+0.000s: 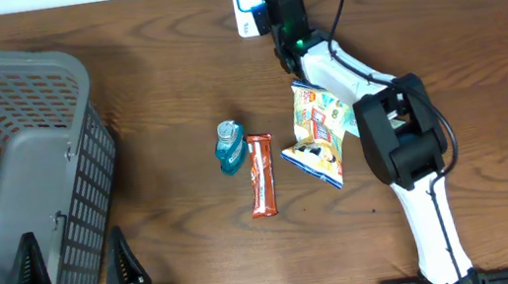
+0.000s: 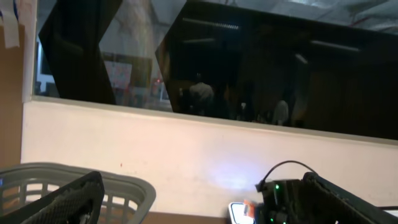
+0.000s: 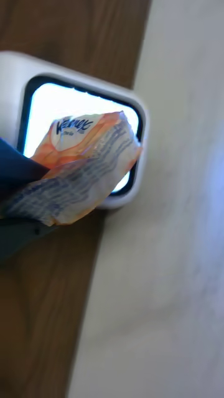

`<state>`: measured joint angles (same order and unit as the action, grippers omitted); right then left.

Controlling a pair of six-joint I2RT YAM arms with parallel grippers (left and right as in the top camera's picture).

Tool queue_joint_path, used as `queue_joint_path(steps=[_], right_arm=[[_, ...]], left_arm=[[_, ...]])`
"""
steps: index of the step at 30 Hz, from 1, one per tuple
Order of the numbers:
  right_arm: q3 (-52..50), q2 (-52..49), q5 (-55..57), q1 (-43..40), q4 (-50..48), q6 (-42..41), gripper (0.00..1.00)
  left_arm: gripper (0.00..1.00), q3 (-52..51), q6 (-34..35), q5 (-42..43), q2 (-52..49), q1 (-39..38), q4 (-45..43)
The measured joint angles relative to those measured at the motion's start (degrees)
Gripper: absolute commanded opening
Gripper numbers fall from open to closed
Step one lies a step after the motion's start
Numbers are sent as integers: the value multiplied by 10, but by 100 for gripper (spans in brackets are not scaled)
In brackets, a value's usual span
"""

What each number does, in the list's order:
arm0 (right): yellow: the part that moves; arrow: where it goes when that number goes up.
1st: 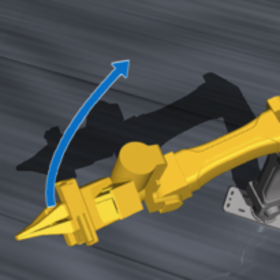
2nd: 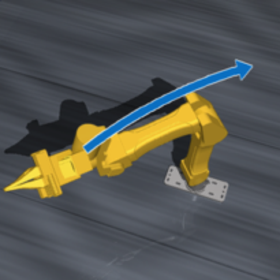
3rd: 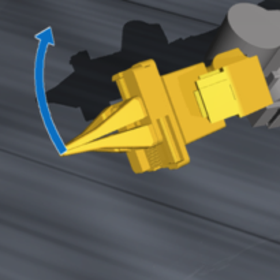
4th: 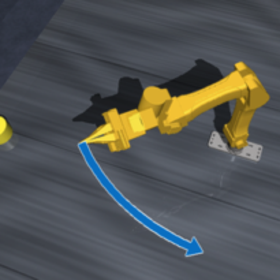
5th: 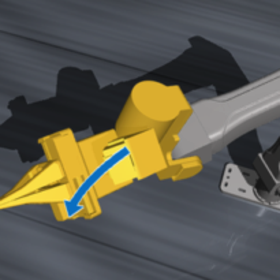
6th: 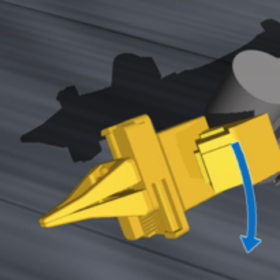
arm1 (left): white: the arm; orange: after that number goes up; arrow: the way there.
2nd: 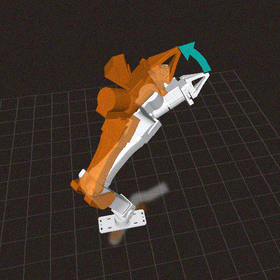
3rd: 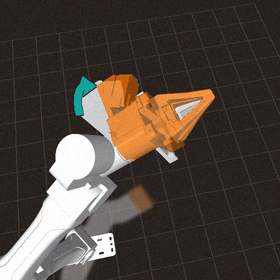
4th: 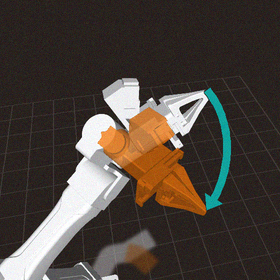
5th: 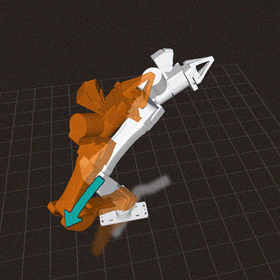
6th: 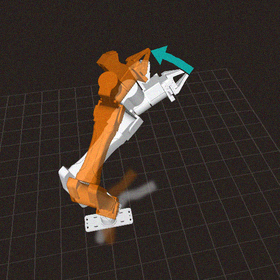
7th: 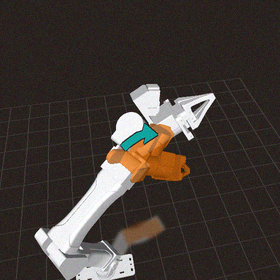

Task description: Scan the item barcode

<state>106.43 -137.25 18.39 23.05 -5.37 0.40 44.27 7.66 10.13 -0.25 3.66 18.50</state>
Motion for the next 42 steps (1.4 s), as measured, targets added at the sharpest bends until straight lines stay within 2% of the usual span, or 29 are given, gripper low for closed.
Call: queue_joint_path(steps=[11, 14, 19, 22, 29, 35, 40, 42], right_arm=[[9, 238, 203, -28, 331, 3, 1], [19, 292, 256, -82, 436, 3, 1], [13, 294, 283, -200, 538, -12, 1], [-21, 285, 278, -286, 541, -32, 1], [-130, 281, 196, -466, 472, -56, 1], [-218, 279, 169, -584, 400, -61, 1], [-236, 279, 143, -659, 366, -63, 2], [-236, 279, 131, -679, 351, -63, 6]], left_arm=[[99, -1, 1, 0, 0, 0, -40], [99, -1, 11, 0, 0, 0, -55], [99, -1, 50, 0, 0, 0, -56], [99, -1, 68, 0, 0, 0, -55], [99, -1, 86, 0, 0, 0, -55], [99, -1, 89, 0, 0, 0, -55], [99, -1, 89, 0, 0, 0, -43], [99, -1, 89, 0, 0, 0, -37]])
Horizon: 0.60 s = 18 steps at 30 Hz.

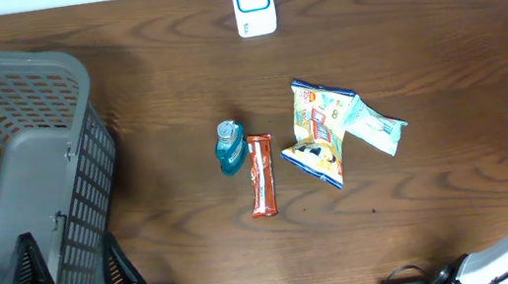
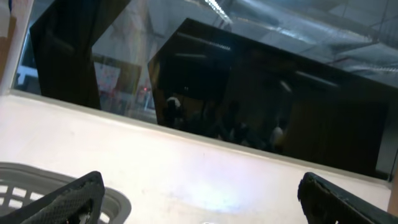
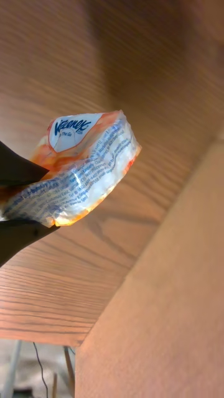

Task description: Scan the item barcode

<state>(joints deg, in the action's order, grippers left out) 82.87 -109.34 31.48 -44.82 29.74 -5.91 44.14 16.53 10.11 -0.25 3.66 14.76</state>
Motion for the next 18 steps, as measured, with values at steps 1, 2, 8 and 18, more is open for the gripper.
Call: queue_joint_path(steps=[1, 2, 8, 18], right_arm=[[0, 0, -6, -11, -6, -3, 10], [0, 0, -10, -17, -11, -7, 12], [0, 0, -52, -53, -29, -25, 43], [0, 0, -169, -56, -22, -30, 99]], left_arm=[[99, 0, 0, 0, 0, 0, 3], [99, 0, 0, 0, 0, 0, 7], [99, -12, 0, 0, 0, 0, 49], [99, -103, 0, 70, 0, 0, 29]])
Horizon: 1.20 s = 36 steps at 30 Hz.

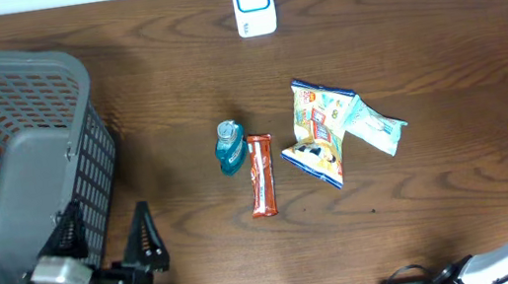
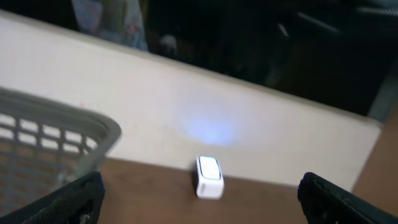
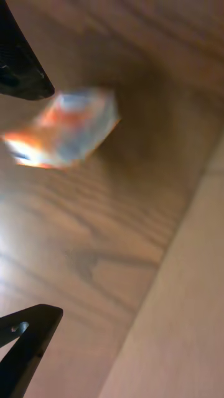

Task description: Scan the item barcode

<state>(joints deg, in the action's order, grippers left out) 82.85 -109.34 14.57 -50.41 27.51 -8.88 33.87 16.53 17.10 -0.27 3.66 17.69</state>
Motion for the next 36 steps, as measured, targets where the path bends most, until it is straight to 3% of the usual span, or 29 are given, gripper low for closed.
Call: queue_joint_path(steps=[7, 19, 27, 36], right_arm=[[-1, 33, -35, 26, 12, 0, 99], [-1, 226, -116, 74, 52, -44, 99], [-1, 309, -151, 202, 178, -91, 99], [-1, 302, -285, 331, 345, -151, 99]], left_arm=[[99, -36, 0, 35, 0, 0, -2], [99, -130, 0, 83, 0, 0, -22], [99, -194, -1, 85, 0, 0, -117], [99, -252, -1, 85, 0, 0, -125]])
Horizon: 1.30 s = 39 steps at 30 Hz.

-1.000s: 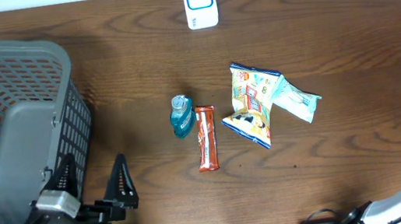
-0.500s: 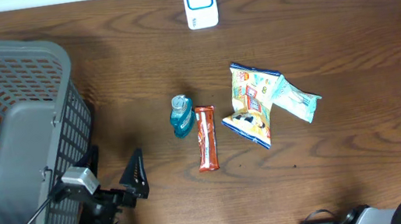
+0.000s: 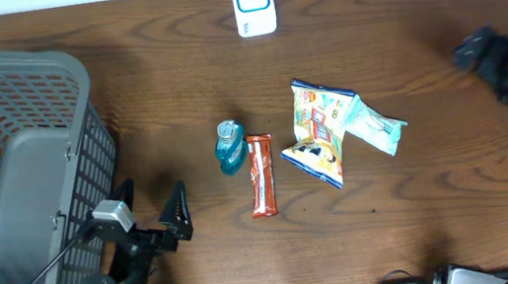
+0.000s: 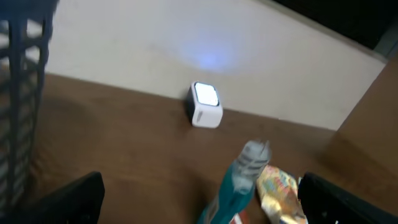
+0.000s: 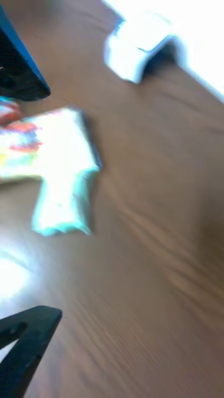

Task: Scan the item barcode
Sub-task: 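Reach the right gripper back to the mint-green wipes pack and grasp it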

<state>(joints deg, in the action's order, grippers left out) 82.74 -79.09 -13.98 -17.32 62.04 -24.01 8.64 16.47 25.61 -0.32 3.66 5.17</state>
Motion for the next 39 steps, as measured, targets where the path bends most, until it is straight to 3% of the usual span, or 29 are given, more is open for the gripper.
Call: queue_joint_path(steps=[7, 14, 19, 24, 27, 30, 39], right_arm=[[-4, -24, -54, 115, 45, -11, 96], [-29, -57, 15, 225, 31, -20, 88], [-52, -100, 74, 248, 31, -64, 74], [-80, -139, 96, 247, 28, -118, 68], [-94, -156, 107, 247, 13, -135, 68], [-107, -166, 132, 248, -6, -133, 77], [-144, -171, 210, 276, -66, 2, 77]], left_arm=[[99, -9, 0, 0, 0, 0, 24], [99, -9, 0, 0, 0, 0, 86], [99, -9, -2, 0, 0, 0, 127], [99, -9, -2, 0, 0, 0, 156], [99, -8, -2, 0, 0, 0, 173], [99, -5, -2, 1, 0, 0, 188], [99, -2, -2, 2, 0, 0, 204]])
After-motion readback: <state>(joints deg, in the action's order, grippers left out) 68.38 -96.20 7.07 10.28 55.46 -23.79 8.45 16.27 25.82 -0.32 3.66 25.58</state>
